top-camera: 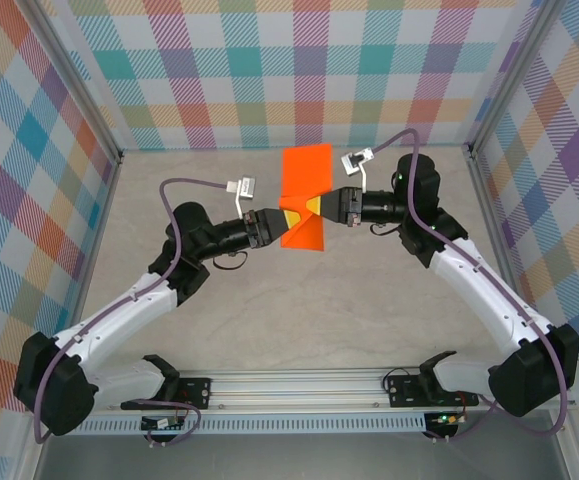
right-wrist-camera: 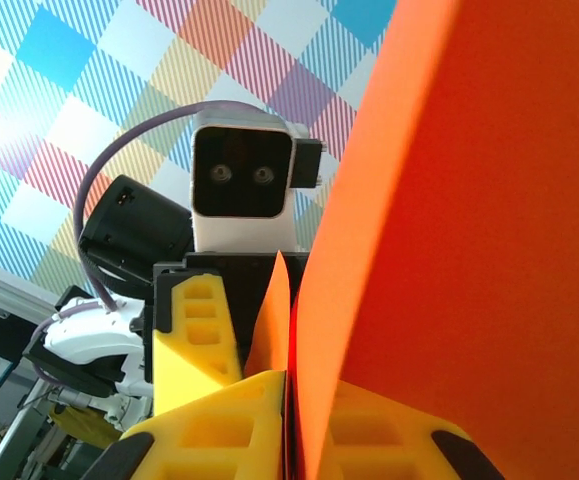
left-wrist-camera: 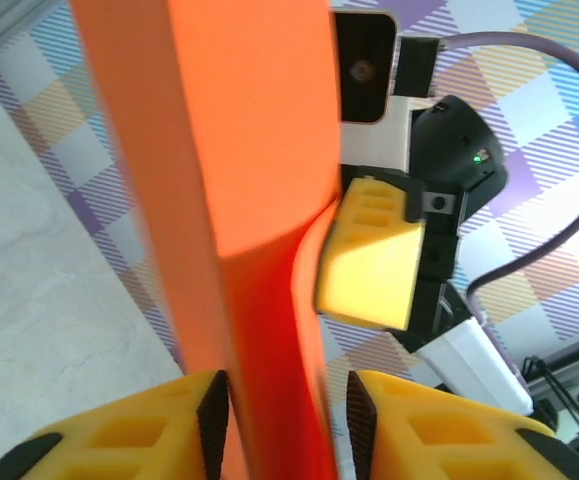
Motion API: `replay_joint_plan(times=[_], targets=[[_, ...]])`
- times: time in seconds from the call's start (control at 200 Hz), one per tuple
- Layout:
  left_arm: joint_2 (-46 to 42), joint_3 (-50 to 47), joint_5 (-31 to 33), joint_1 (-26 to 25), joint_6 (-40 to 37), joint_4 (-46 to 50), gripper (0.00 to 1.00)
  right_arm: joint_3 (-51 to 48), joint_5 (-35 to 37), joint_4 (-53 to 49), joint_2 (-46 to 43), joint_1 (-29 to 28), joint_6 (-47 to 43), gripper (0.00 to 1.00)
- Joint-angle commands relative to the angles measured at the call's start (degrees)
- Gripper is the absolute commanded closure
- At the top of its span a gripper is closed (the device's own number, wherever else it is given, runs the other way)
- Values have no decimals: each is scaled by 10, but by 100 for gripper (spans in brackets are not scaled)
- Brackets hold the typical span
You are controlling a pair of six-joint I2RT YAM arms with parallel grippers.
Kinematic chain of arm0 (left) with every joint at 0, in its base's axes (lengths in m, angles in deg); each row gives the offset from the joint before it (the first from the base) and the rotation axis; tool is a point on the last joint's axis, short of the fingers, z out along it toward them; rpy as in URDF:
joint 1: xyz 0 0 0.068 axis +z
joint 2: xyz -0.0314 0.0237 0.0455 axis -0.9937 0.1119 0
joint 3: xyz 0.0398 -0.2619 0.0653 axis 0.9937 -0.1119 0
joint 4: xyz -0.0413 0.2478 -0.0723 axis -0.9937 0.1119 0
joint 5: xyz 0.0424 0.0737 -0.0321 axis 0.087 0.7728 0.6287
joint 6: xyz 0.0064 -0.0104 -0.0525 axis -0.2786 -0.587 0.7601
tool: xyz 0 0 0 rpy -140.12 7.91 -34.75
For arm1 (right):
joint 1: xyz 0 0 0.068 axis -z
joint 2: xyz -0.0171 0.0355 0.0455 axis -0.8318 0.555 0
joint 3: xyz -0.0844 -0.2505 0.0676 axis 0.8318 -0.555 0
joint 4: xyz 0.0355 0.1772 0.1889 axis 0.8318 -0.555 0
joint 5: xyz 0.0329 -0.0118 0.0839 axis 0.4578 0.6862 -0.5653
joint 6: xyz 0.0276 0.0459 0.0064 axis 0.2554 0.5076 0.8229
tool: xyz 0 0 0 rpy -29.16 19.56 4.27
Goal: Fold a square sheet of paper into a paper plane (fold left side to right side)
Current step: Turn over the paper at the center of the table.
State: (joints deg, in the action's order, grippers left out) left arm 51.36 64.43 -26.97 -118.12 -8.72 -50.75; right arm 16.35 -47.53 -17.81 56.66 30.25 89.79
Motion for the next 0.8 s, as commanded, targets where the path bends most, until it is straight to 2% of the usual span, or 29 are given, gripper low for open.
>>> replay_joint_plan(times=[0.0, 0.1, 0.16, 0.235, 0.275, 0.35, 0.415, 0.51, 0.555, 0.63, 0.72, 0.795], targets=[[-25, 6, 14, -6, -9, -24, 73, 2, -6, 21, -14, -2, 12, 87], [-25, 2, 23, -7, -12, -16, 85, -1, 6, -1, -21, -3, 0, 79], [-26, 5, 30, -9, -30, 13, 90, 2, 23, -38, -28, -1, -23, 69], [-34, 20, 59, -17, -92, 102, 93, 14, 69, -125, -41, -1, -77, 60], [-40, 36, 95, -26, -144, 193, 95, 24, 116, -186, -50, -2, -112, 55], [-43, 59, 179, -53, -228, 322, 99, 38, 226, -298, -66, -2, -174, 42], [-36, 75, 250, -73, -274, 406, 100, 41, 332, -375, -80, -2, -208, 37], [-9, 107, 412, -125, -327, 535, 100, 33, 500, -461, -102, -2, -226, 25], [13, 125, 491, -149, -338, 581, 100, 25, 577, -490, -114, -2, -223, 15], [58, 162, 627, -187, -325, 673, 100, 9, 693, -530, -137, -1, -208, 0], [135, 220, 775, -226, -268, 791, 100, -11, 781, -554, -167, 0, -198, 0], [205, 268, 843, -240, -203, 883, 100, -22, 824, -564, -194, 1, -193, 0]])
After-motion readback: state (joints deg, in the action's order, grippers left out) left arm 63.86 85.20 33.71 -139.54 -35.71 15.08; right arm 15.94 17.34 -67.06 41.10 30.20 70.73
